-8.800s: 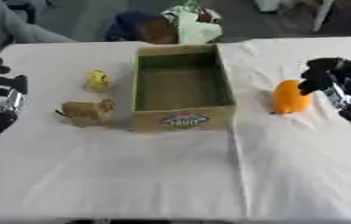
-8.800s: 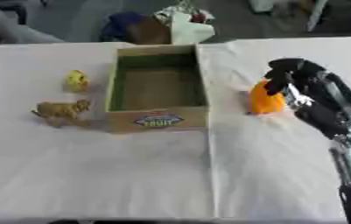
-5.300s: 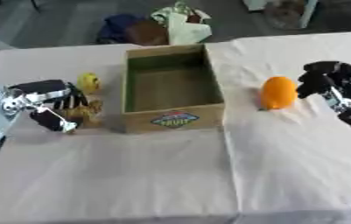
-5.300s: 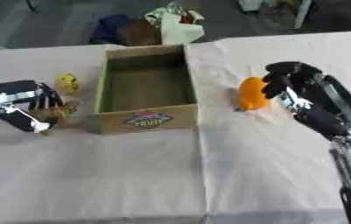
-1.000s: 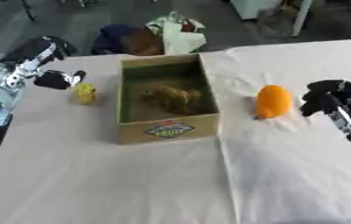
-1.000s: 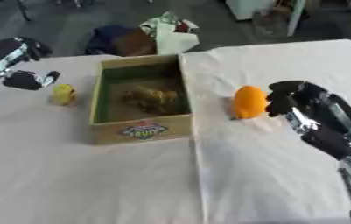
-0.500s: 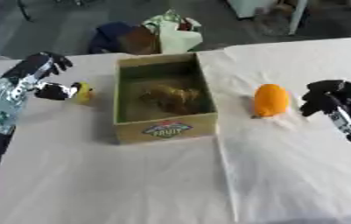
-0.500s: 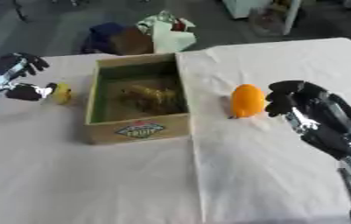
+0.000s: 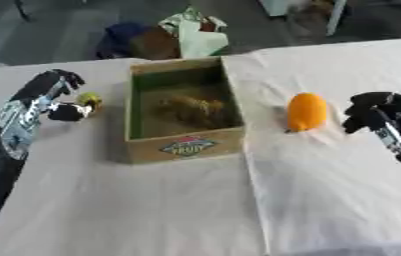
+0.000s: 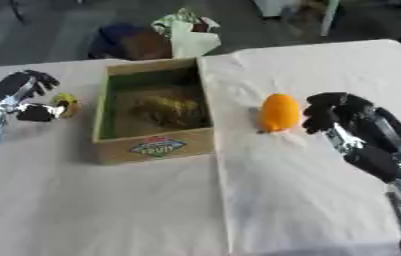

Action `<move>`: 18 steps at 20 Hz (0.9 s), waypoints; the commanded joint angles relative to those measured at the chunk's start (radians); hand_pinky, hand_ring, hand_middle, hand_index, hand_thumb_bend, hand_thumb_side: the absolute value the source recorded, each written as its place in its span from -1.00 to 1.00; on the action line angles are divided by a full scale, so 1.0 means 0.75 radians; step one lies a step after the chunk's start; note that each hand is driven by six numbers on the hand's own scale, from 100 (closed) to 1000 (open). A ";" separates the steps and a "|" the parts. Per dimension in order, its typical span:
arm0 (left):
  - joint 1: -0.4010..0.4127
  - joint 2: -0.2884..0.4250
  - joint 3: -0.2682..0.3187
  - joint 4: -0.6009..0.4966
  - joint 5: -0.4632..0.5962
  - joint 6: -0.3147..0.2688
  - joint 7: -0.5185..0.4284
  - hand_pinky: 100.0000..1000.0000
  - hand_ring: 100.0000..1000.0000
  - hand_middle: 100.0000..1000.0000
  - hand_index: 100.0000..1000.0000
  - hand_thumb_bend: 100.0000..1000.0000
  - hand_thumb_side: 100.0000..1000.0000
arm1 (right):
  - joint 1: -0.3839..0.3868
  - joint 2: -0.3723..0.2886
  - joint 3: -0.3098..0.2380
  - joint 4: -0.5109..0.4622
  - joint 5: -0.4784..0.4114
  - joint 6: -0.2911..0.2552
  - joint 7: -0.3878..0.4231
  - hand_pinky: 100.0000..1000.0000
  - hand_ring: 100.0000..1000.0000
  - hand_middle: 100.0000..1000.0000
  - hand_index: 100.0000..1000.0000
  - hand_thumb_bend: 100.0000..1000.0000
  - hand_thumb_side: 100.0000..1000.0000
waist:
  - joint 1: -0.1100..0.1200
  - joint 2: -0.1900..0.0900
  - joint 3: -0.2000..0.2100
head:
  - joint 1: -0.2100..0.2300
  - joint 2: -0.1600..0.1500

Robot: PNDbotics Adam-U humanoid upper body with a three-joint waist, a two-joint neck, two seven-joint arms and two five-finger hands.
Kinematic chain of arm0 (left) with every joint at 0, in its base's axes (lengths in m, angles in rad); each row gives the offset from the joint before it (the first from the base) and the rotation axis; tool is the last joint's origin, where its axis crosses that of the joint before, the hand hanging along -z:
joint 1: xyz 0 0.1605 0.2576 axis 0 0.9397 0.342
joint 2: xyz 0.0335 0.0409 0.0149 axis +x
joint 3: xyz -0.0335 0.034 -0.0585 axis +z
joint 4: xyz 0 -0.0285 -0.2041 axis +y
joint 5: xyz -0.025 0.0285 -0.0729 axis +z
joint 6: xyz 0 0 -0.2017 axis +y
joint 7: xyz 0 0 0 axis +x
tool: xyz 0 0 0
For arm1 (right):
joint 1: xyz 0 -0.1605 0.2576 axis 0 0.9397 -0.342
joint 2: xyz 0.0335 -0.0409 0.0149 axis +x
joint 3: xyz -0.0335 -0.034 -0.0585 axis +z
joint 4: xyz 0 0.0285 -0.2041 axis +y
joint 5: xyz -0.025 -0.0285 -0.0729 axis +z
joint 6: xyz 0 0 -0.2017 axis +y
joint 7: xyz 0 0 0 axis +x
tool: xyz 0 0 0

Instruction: Pick up objects on the table and place them in the box.

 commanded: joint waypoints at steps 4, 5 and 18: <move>-0.032 0.017 0.018 0.016 -0.014 0.025 0.051 0.15 0.17 0.19 0.50 -0.62 -0.58 | -0.021 -0.026 -0.007 -0.019 0.011 -0.004 0.005 0.09 0.13 0.16 0.52 -1.00 -0.03 | -0.001 -0.003 -0.010 | -0.005 -0.017; -0.031 0.015 0.018 0.019 -0.016 0.026 0.051 0.13 0.15 0.16 0.49 -0.64 -0.59 | -0.022 -0.026 -0.008 -0.019 0.012 -0.004 0.005 0.09 0.13 0.16 0.52 -1.00 -0.03 | -0.001 -0.001 -0.011 | -0.005 -0.018; -0.030 0.006 0.021 0.024 -0.016 0.041 0.041 -0.24 -0.39 -0.44 -0.14 -1.00 -0.87 | -0.024 -0.024 -0.009 -0.017 0.013 -0.002 0.007 0.09 0.13 0.16 0.52 -1.00 -0.03 | 0.007 0.000 -0.017 | -0.008 -0.023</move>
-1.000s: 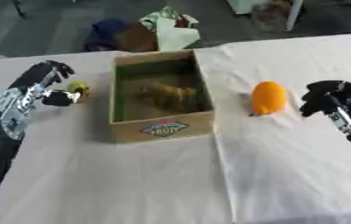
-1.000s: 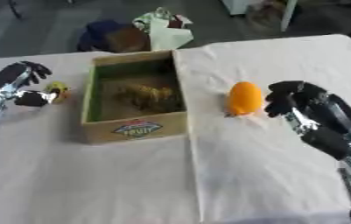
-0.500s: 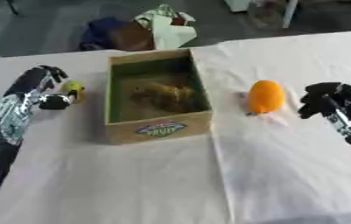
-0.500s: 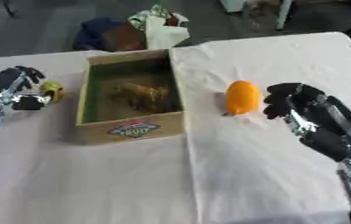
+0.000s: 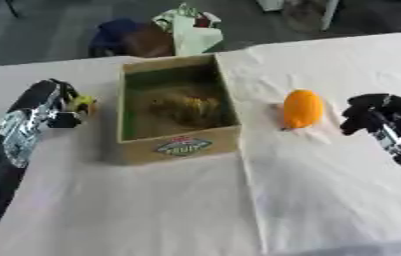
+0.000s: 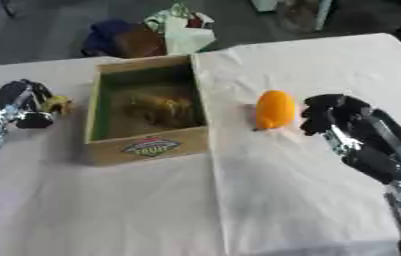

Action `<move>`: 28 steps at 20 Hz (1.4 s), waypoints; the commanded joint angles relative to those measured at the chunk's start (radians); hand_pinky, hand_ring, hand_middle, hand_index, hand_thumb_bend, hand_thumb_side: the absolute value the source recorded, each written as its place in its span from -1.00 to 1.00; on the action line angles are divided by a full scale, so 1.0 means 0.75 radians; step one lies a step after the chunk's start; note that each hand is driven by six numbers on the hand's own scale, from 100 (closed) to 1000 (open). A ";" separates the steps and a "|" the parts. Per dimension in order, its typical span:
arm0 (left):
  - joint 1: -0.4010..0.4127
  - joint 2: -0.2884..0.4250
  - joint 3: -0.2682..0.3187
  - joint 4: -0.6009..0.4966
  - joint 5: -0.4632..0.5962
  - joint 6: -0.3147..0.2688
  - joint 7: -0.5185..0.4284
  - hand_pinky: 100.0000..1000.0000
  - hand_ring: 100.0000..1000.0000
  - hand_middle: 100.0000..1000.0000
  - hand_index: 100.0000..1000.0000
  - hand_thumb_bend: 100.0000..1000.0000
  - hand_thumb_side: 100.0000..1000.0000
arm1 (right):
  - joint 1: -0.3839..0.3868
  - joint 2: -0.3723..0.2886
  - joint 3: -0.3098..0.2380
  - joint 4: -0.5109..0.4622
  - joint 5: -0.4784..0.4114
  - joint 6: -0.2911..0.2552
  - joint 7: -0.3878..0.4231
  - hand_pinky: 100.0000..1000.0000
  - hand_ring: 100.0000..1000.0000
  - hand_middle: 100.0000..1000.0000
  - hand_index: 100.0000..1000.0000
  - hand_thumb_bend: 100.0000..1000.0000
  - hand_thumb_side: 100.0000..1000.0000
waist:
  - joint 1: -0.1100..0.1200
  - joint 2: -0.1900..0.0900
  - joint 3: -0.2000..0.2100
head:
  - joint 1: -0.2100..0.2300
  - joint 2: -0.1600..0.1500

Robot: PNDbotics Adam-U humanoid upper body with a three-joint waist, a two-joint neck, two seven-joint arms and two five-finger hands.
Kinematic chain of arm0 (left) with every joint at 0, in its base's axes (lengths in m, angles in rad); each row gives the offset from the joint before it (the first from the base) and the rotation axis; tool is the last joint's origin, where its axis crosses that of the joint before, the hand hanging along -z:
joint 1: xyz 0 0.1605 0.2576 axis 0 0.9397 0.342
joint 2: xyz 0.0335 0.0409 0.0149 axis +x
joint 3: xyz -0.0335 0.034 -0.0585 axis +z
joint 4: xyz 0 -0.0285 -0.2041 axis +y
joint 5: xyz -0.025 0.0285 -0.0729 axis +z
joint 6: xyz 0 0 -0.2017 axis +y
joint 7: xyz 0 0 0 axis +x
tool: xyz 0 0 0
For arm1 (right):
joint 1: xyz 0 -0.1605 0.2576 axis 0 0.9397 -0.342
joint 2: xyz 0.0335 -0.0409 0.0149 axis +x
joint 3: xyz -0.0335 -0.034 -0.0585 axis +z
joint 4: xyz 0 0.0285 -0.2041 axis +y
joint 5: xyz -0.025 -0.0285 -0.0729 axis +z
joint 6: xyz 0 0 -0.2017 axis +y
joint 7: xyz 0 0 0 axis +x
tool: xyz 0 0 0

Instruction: Pick up objects on the table and place them in the box.

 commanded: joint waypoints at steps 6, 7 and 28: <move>-0.038 0.056 0.016 -0.142 0.071 0.035 0.064 -0.30 -0.45 -0.51 -0.22 -1.00 -0.49 | -0.014 -0.025 -0.012 -0.016 0.000 -0.004 0.002 0.09 0.13 0.17 0.52 -1.00 -0.02 | -0.005 -0.030 0.006 | -0.001 -0.014; -0.043 0.060 0.012 -0.173 0.096 0.037 0.062 -0.31 -0.45 -0.51 -0.22 -1.00 -0.89 | -0.014 -0.025 -0.012 -0.016 -0.001 -0.004 0.001 0.09 0.13 0.17 0.52 -1.00 -0.04 | -0.006 -0.032 0.008 | -0.002 -0.013; -0.171 -0.226 -0.203 -0.323 0.194 -0.131 -0.124 -0.26 -0.38 -0.46 -0.17 -1.00 -0.82 | -0.021 -0.011 0.006 -0.016 -0.018 -0.009 0.022 0.10 0.13 0.17 0.52 -1.00 -0.03 | -0.032 -0.039 -0.022 | 0.037 -0.007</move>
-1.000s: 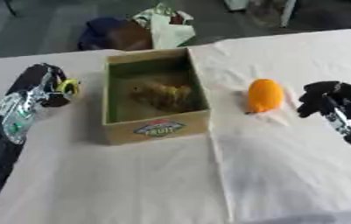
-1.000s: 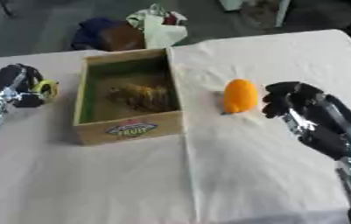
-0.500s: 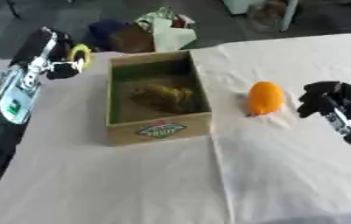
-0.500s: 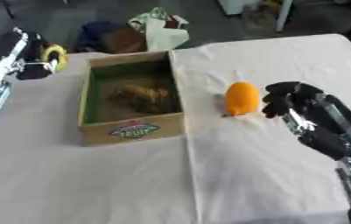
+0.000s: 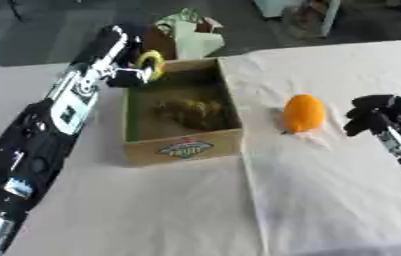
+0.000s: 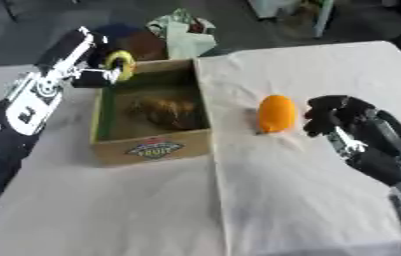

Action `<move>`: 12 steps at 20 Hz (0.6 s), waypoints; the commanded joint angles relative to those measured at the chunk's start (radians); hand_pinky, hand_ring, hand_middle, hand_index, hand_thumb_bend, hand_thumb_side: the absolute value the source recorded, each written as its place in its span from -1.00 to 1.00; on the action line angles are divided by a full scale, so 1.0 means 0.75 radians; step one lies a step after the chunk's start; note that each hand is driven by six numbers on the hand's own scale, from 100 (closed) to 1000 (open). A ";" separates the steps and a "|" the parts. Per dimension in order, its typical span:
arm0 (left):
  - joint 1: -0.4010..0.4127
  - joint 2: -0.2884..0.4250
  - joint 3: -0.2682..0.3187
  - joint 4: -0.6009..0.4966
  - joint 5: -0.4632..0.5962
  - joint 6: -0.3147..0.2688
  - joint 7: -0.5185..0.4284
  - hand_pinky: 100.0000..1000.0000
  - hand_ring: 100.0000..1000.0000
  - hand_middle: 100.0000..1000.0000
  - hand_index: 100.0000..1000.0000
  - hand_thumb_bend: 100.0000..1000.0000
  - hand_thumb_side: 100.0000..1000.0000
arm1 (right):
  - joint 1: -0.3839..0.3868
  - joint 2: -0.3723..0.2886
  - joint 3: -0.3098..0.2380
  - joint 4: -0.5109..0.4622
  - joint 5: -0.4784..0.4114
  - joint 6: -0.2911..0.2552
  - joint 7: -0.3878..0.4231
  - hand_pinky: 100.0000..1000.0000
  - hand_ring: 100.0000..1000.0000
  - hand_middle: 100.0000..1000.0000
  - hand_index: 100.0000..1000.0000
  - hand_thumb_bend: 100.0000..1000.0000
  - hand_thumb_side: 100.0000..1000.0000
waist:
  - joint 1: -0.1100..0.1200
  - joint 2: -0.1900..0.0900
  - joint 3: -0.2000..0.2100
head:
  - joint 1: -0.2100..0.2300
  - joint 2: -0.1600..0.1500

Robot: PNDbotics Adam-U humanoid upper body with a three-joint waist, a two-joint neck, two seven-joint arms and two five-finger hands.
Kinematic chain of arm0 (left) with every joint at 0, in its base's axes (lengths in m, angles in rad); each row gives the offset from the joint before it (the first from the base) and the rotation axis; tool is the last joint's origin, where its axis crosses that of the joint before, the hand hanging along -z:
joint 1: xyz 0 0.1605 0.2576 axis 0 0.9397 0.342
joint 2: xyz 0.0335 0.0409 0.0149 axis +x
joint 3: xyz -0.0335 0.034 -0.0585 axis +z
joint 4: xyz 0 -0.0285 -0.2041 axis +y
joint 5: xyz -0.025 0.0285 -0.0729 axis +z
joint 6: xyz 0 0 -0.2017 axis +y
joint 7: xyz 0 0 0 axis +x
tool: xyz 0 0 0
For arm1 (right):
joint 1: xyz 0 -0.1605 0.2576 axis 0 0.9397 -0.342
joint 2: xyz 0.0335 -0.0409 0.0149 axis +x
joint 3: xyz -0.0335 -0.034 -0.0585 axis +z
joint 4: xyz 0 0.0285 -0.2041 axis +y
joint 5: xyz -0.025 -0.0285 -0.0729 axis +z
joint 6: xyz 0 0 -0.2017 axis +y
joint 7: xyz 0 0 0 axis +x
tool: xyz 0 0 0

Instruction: Pick up objects on the table and place them in the box.

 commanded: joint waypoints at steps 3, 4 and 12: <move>-0.022 -0.020 -0.017 0.032 0.020 -0.051 -0.041 -0.22 -0.28 -0.35 -0.08 -1.00 -0.80 | -0.016 -0.012 -0.003 -0.015 -0.011 -0.002 0.005 0.10 0.13 0.17 0.52 -1.00 -0.03 | -0.006 -0.018 -0.005 | 0.008 -0.008; -0.019 -0.020 -0.018 0.037 0.031 -0.056 -0.050 -0.17 -0.19 -0.26 0.00 -1.00 -0.78 | -0.016 -0.011 -0.003 -0.015 -0.011 -0.002 0.005 0.10 0.13 0.17 0.52 -1.00 -0.03 | -0.006 -0.018 -0.005 | 0.008 -0.008; 0.033 0.043 0.004 -0.074 0.133 -0.043 0.020 0.21 0.35 0.38 0.52 0.72 0.38 | -0.012 -0.013 -0.009 -0.014 -0.008 -0.002 0.002 0.10 0.13 0.17 0.52 -1.00 -0.03 | -0.006 -0.018 0.012 | -0.004 -0.009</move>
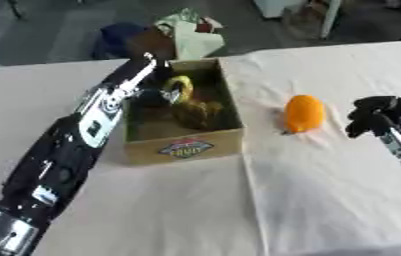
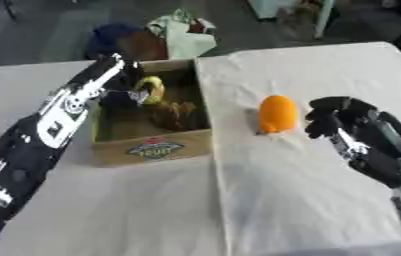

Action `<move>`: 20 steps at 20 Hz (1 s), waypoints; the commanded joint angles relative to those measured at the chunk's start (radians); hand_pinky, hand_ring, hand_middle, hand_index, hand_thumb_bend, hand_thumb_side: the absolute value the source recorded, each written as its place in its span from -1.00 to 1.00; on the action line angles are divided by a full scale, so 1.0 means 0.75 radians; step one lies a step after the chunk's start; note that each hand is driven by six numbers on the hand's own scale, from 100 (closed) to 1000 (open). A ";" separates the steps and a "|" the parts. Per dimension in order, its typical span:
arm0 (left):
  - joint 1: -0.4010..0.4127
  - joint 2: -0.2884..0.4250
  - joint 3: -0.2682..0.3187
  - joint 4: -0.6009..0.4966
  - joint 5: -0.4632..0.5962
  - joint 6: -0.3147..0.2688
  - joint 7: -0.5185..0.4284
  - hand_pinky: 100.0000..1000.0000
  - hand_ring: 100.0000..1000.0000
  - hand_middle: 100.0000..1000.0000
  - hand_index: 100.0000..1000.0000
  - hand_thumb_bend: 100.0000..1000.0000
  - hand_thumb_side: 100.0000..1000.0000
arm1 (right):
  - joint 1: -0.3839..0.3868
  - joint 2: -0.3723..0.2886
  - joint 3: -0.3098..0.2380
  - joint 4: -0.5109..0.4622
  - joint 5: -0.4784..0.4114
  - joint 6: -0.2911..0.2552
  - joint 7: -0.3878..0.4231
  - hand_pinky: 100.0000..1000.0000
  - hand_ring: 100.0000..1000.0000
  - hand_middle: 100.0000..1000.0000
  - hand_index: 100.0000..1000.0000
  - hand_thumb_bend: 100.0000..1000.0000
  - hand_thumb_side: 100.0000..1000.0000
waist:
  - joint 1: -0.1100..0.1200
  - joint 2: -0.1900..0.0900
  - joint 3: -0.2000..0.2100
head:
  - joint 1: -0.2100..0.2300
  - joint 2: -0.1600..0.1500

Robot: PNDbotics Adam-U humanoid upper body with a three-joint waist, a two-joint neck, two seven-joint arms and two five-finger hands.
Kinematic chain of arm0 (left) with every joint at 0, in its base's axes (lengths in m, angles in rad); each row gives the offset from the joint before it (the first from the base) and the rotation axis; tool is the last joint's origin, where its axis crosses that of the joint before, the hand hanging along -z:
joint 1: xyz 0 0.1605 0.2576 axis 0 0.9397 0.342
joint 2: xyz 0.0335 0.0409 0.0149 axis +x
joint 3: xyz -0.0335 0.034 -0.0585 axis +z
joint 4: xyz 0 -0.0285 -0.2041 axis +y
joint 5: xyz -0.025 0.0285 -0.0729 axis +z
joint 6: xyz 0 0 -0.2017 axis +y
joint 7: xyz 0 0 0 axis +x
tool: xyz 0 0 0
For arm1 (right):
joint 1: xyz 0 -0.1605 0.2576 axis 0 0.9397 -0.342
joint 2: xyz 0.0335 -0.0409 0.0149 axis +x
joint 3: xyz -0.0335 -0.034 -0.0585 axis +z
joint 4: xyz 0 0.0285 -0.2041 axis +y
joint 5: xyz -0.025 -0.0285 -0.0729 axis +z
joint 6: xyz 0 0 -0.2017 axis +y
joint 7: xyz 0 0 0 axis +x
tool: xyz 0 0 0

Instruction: Pick up objects on the table and place them in the box.

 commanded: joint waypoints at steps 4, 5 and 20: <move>0.050 0.142 0.055 -0.276 0.203 0.058 0.127 0.18 0.33 0.38 0.50 0.74 0.53 | -0.014 -0.022 -0.014 -0.014 -0.002 -0.005 -0.006 0.10 0.13 0.17 0.52 -1.00 -0.04 | -0.003 -0.018 0.025 | -0.017 -0.011; 0.069 0.167 0.065 -0.335 0.253 0.076 0.146 0.15 0.29 0.34 0.48 0.67 0.52 | -0.015 -0.025 -0.015 -0.014 -0.002 -0.006 -0.008 0.10 0.13 0.17 0.52 -1.00 -0.04 | -0.002 -0.018 0.031 | -0.021 -0.010; 0.615 0.317 0.268 -1.063 0.845 0.239 0.389 -0.01 0.10 0.10 0.29 -0.27 0.23 | -0.109 -0.176 0.008 0.008 0.003 -0.054 -0.009 0.11 0.15 0.20 0.54 -1.00 -0.14 | 0.012 -0.018 0.165 | -0.062 0.006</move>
